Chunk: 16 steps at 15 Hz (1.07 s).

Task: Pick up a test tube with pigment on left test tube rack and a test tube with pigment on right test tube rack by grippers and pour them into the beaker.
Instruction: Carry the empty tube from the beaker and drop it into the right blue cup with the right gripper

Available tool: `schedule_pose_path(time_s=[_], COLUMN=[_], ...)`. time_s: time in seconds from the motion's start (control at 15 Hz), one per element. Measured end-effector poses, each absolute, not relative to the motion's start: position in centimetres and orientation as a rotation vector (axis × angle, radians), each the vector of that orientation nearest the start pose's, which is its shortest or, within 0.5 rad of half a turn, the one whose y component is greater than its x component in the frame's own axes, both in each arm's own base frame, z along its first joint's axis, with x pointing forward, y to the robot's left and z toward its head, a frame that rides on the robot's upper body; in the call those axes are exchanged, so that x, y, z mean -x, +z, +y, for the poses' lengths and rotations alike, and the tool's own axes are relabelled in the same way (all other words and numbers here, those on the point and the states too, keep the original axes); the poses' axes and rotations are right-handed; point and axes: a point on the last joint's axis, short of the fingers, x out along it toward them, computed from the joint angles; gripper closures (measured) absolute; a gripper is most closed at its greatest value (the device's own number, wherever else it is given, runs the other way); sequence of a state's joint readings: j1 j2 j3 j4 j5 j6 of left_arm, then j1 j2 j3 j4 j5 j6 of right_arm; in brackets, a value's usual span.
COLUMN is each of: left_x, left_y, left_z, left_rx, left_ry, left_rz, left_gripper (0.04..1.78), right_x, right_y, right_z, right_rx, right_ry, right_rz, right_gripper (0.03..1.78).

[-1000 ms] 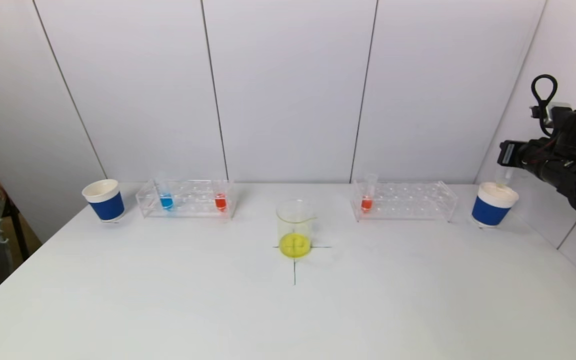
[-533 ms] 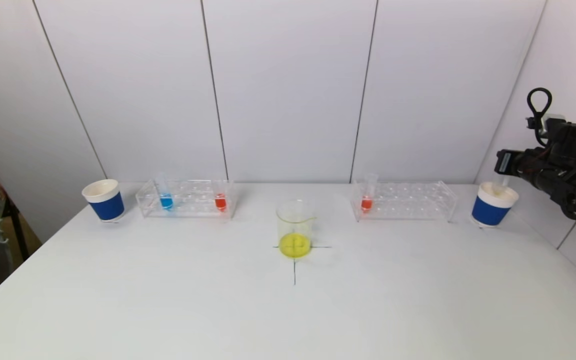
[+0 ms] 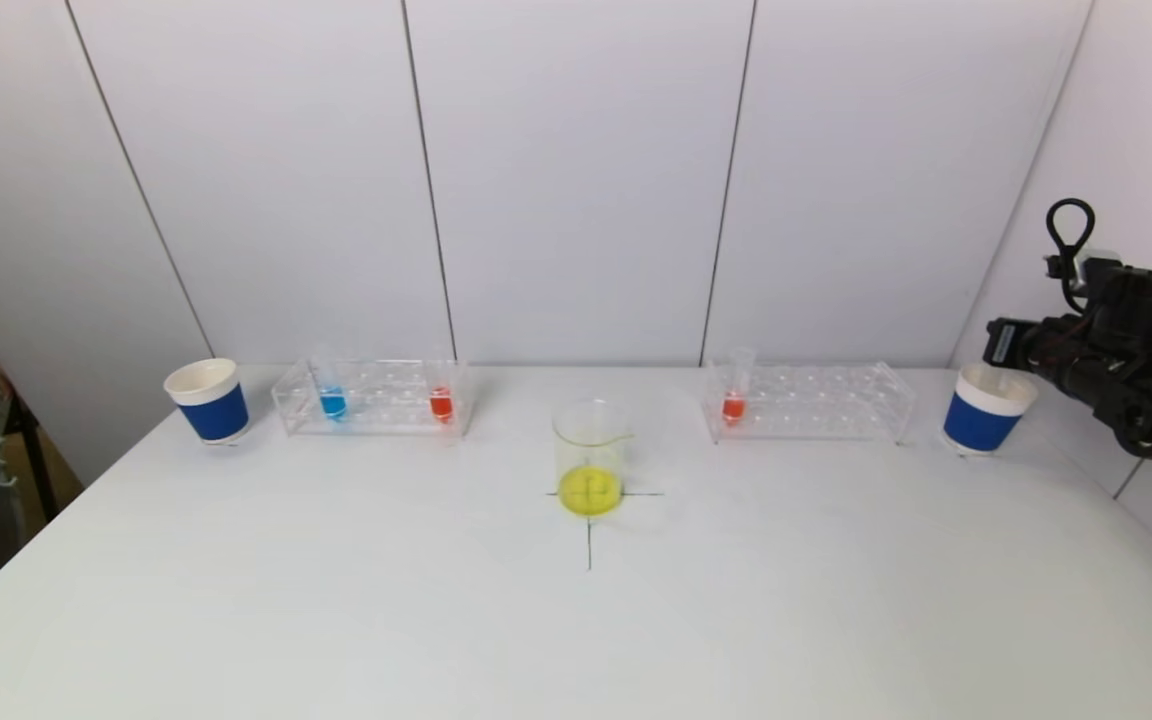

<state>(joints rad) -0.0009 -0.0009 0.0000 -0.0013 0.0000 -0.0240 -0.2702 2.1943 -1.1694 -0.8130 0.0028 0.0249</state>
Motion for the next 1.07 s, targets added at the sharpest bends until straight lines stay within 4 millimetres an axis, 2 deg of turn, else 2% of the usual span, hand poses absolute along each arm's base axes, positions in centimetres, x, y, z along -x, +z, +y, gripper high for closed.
schedule_pose_path(time_s=[0.4, 1.07], left_x=[2.3, 2.3], left_y=[7.6, 7.6], left_z=[0.0, 0.0], left_rx=[0.024, 0.024], left_ry=[-0.001, 0.000], left_rz=[-0.002, -0.002], left_gripper=[0.06, 0.06], right_x=[-41.0, -40.8], right_y=[10.1, 9.8], right_z=[-11.8, -11.8], right_rx=[-0.067, -0.069], right_ry=[-0.278, -0.280], right_rz=[0.219, 0.233], right_gripper=[1.36, 1.36])
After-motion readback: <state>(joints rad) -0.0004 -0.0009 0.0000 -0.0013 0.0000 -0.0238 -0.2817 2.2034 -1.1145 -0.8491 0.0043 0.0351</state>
